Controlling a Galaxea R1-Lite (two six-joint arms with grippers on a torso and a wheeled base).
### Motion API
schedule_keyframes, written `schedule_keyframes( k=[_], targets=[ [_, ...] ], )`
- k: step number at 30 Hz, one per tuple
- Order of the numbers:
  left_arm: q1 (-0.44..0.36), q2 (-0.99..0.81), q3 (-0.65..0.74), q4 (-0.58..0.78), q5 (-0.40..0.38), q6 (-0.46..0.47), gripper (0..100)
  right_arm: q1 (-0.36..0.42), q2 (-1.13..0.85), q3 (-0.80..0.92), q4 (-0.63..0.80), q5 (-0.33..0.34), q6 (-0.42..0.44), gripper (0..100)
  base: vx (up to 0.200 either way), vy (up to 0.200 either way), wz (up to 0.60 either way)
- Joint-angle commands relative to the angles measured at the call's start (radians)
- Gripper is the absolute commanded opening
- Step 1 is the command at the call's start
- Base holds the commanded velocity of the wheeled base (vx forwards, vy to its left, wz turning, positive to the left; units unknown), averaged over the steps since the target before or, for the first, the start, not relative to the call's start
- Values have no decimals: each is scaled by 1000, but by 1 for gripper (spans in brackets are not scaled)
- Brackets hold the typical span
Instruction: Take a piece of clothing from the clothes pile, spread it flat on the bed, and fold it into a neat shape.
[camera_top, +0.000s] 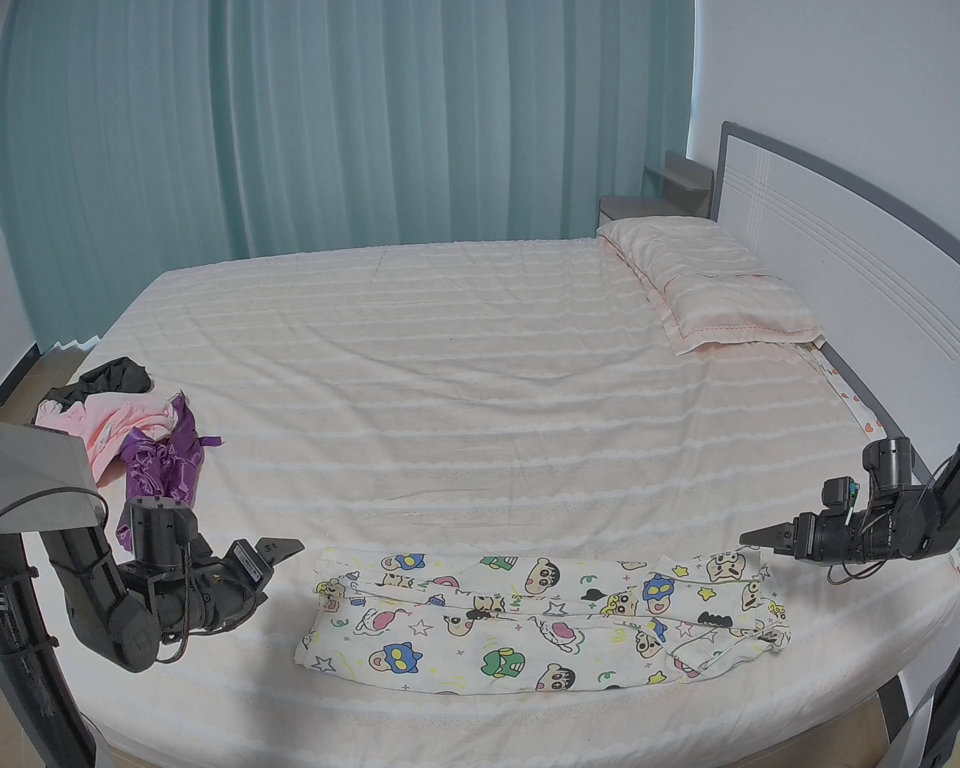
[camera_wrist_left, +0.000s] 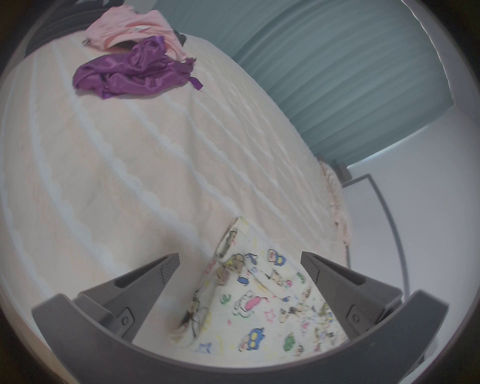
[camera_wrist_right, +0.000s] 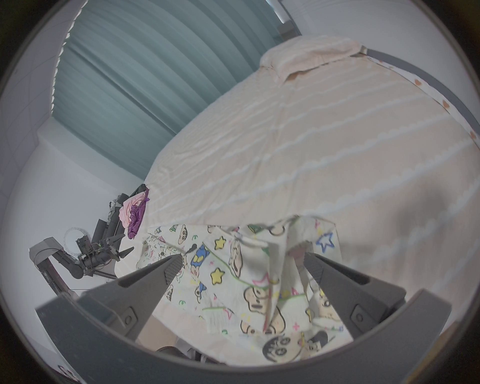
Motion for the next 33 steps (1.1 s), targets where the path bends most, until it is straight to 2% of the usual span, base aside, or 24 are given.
schedule_keyframes(
  k=[1,9,14,15,33],
  targets=[
    [1,16,60,-62,-15,-43,100,49,82,33,-68,8,-4,100,0,0,0],
    [1,22,68,-74,-15,-41,100,65,129,85,-237,-1,-19,100,0,0,0],
    [1,24,72,-76,-15,-38,100,77,165,85,-268,-6,-14,100,0,0,0],
    [1,24,72,-76,-15,-38,100,77,172,84,-272,-10,-16,0,0,0,0],
    [1,24,74,-76,-15,-37,100,80,119,90,-337,-55,-4,0,0,0,0]
  ],
)
